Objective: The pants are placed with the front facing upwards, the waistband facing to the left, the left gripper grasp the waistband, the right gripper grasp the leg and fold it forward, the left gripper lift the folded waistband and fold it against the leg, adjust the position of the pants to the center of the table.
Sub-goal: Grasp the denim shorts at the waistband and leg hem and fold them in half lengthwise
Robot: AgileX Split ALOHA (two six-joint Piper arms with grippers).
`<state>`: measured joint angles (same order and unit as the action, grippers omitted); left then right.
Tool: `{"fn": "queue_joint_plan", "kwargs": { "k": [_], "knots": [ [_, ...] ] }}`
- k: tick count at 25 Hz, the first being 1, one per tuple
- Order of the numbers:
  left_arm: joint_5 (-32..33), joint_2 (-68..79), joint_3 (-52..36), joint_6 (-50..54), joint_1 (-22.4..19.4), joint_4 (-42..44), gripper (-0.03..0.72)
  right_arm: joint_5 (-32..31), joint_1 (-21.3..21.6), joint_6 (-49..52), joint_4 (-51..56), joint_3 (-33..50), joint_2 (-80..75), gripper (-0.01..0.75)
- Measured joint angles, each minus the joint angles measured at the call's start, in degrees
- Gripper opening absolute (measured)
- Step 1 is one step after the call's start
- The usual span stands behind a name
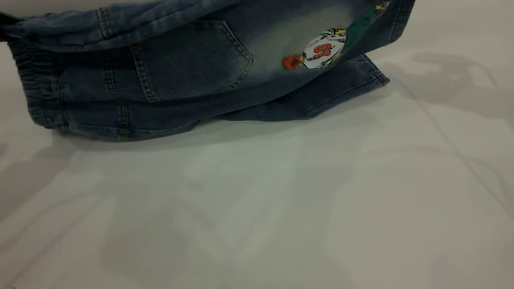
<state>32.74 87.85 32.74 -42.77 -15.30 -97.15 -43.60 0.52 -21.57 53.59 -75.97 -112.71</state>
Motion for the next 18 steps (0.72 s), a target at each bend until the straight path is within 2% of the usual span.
{"fn": "queue_joint_plan", "kwargs": {
  "k": [3, 9, 18],
  "knots": [
    [1.3, 3.2, 0.0, -1.4, 0.0, -3.0, 0.109, 0.4, 0.0, -0.1, 1.9, 0.0, -0.1, 0.026],
    [2.5, 9.3, 2.6, -4.8, 0.0, -3.0, 0.109, 1.6, 0.0, -0.7, 5.1, 0.0, -2.1, 0.026],
    [0.3, 11.0, 7.5, -8.1, 0.0, -2.9, 0.109, -1.9, 0.0, -1.0, 6.3, -5.9, -7.8, 0.026]
  ]
}}
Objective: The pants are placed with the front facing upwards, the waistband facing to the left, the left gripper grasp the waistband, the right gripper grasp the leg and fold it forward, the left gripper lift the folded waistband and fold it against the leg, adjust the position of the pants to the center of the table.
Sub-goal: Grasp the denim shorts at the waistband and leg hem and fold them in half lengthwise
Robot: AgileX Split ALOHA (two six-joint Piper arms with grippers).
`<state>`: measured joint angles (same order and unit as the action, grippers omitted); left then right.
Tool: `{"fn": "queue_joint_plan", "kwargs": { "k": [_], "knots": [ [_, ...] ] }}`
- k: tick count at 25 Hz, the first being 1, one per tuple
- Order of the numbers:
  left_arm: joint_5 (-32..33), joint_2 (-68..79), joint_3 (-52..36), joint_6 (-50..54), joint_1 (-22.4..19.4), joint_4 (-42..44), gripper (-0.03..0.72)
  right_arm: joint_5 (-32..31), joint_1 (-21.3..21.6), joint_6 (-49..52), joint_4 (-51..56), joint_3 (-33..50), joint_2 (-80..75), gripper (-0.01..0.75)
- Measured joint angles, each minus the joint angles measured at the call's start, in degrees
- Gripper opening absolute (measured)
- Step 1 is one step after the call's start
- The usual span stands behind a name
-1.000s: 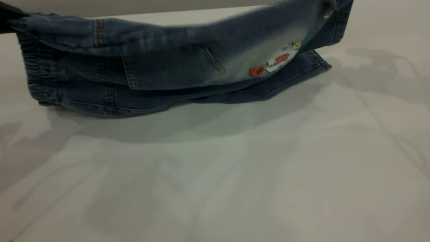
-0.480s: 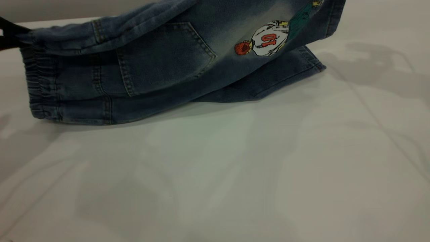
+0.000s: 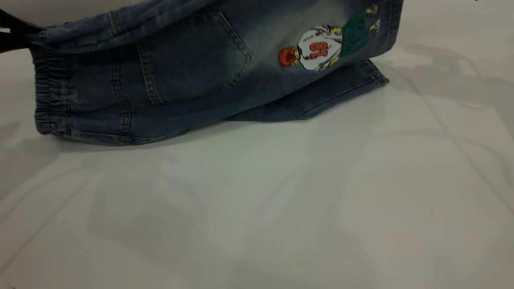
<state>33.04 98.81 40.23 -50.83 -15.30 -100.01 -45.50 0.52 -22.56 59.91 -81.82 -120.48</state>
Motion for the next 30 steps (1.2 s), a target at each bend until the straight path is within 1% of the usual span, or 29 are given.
{"fn": "queue_joint_plan", "kwargs": {
  "k": [3, 5, 7, 12, 15, 19, 26, 30],
  "knots": [
    [-1.6, 0.0, 0.3, 0.1, 0.0, 0.1, 0.117, -0.6, -0.2, 0.0, 0.1, -1.8, -1.3, 0.026],
    [-3.5, -0.1, 0.4, 0.1, 0.0, 0.1, 0.148, -1.5, -0.7, 0.0, 0.0, -3.1, -2.2, 0.026],
    [-4.0, -0.1, 0.5, 0.1, 0.0, 0.1, 0.197, -1.7, -1.5, 0.0, -0.1, -3.7, -2.7, 0.026],
    [-4.5, -0.1, 0.5, 0.1, 0.0, 0.1, 0.351, 0.8, -3.9, 0.2, -0.1, -3.8, -3.1, 0.026],
    [-5.6, -0.1, 0.5, -0.3, 0.0, 0.1, 0.399, 1.4, -5.0, 1.0, -0.1, -3.8, -3.7, 0.026],
    [-6.3, -0.1, 0.5, -2.9, 0.0, 0.1, 0.412, 3.1, -5.9, 1.2, 0.1, -4.2, -3.7, 0.026],
    [-6.9, -0.1, 0.5, -4.5, 0.0, 0.1, 0.414, 3.3, -5.8, 2.3, 0.1, -7.4, -3.7, 0.026],
    [-9.6, -0.1, 0.5, -4.5, 0.0, 0.1, 0.414, 4.4, -6.3, 3.2, 0.0, -7.8, -3.6, 0.026]
  ]
}}
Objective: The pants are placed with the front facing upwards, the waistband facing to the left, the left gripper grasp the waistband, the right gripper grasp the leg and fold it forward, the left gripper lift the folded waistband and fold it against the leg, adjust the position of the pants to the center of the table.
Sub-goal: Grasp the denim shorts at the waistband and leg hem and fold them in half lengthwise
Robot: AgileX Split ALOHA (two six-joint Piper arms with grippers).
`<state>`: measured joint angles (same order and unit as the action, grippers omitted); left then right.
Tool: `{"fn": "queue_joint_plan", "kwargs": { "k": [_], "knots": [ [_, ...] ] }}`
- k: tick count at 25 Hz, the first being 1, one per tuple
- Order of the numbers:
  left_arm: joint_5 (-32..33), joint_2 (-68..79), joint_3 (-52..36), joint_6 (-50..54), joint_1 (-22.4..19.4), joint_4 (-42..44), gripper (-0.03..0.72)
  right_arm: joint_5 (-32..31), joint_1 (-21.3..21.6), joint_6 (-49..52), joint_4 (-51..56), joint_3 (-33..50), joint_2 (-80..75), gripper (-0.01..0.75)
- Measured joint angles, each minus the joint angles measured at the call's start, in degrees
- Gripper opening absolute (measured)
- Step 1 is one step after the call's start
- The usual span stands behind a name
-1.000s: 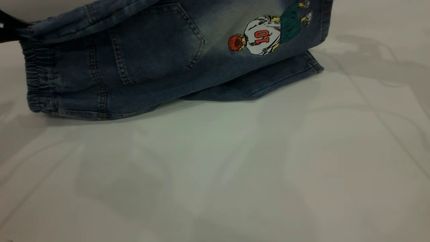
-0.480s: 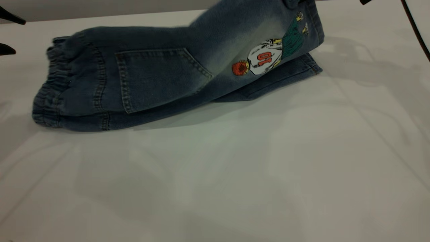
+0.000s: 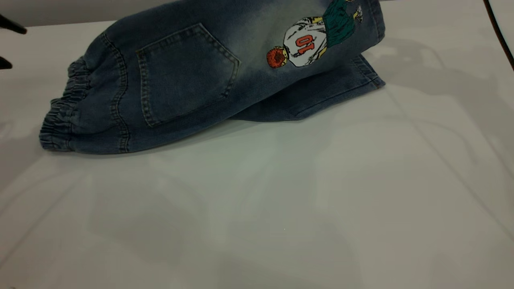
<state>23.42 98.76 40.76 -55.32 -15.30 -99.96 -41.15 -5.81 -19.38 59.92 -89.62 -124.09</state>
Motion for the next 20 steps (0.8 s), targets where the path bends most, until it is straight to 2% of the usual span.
{"fn": "queue_joint_plan", "kwargs": {
  "k": [3, 13, 20],
  "knots": [
    [-0.1, 0.0, 0.0, 0.1, 0.0, 0.0, 0.414, 1.3, -0.5, 1.9, 0.0, -0.5, -0.8, 0.026],
    [1.9, -0.1, 1.2, 0.1, 0.0, 0.0, 0.414, 0.2, -0.6, 8.6, -0.1, -7.7, -8.7, 0.026],
    [3.3, -0.1, 1.2, -1.1, 0.0, 0.0, 0.414, 2.1, -0.6, 8.9, -0.6, -9.7, -10.3, 0.026]
  ]
}}
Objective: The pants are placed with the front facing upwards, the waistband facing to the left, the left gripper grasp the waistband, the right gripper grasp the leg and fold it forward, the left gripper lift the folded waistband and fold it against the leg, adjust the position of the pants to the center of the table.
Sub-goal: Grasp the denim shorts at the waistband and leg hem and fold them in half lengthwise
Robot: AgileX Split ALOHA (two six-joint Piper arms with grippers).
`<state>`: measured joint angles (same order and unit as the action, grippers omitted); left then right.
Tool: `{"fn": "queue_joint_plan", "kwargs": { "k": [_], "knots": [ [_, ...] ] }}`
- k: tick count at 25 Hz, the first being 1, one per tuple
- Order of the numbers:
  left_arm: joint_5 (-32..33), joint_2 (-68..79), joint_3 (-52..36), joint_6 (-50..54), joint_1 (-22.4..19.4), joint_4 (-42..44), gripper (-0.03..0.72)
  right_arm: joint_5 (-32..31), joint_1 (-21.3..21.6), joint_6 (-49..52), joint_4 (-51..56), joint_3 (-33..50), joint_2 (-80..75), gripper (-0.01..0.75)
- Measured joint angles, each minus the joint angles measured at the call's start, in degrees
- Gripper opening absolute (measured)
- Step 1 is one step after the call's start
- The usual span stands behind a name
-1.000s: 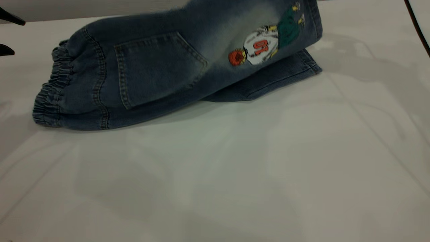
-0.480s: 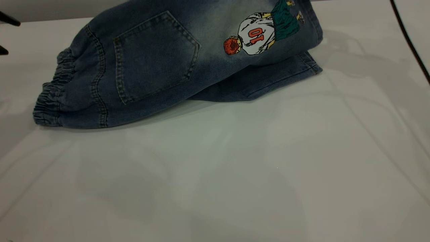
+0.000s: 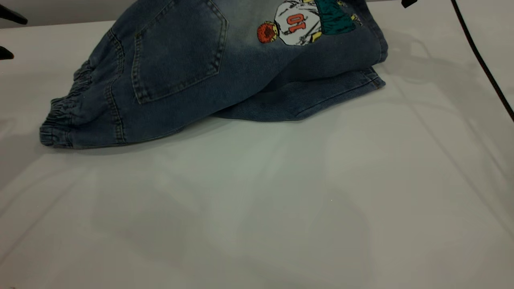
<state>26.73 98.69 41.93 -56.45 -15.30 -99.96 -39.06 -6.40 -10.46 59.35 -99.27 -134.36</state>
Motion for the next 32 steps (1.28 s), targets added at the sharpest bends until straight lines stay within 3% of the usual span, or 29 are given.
{"fn": "queue_joint_plan", "kwargs": {
  "k": [8, 18, 24, 32],
  "knots": [
    [0.4, 0.0, 0.0, -0.1, 0.0, 0.1, 0.414, 0.9, 0.1, 4.8, -5.1, 0.0, 0.0, 0.026],
    [1.5, 0.0, 0.0, -1.8, 0.0, 0.1, 0.414, -1.0, 0.1, 16.6, -23.8, 0.0, 0.0, 0.026],
    [1.5, 0.0, 0.0, -1.8, 0.0, 0.0, 0.413, -4.5, 0.1, 12.7, -24.5, 0.0, 0.1, 0.027],
    [1.5, 0.0, 0.0, -3.3, 0.0, 0.0, 0.413, -8.1, 0.1, 2.8, -17.4, -0.4, 0.2, 0.048]
  ]
}}
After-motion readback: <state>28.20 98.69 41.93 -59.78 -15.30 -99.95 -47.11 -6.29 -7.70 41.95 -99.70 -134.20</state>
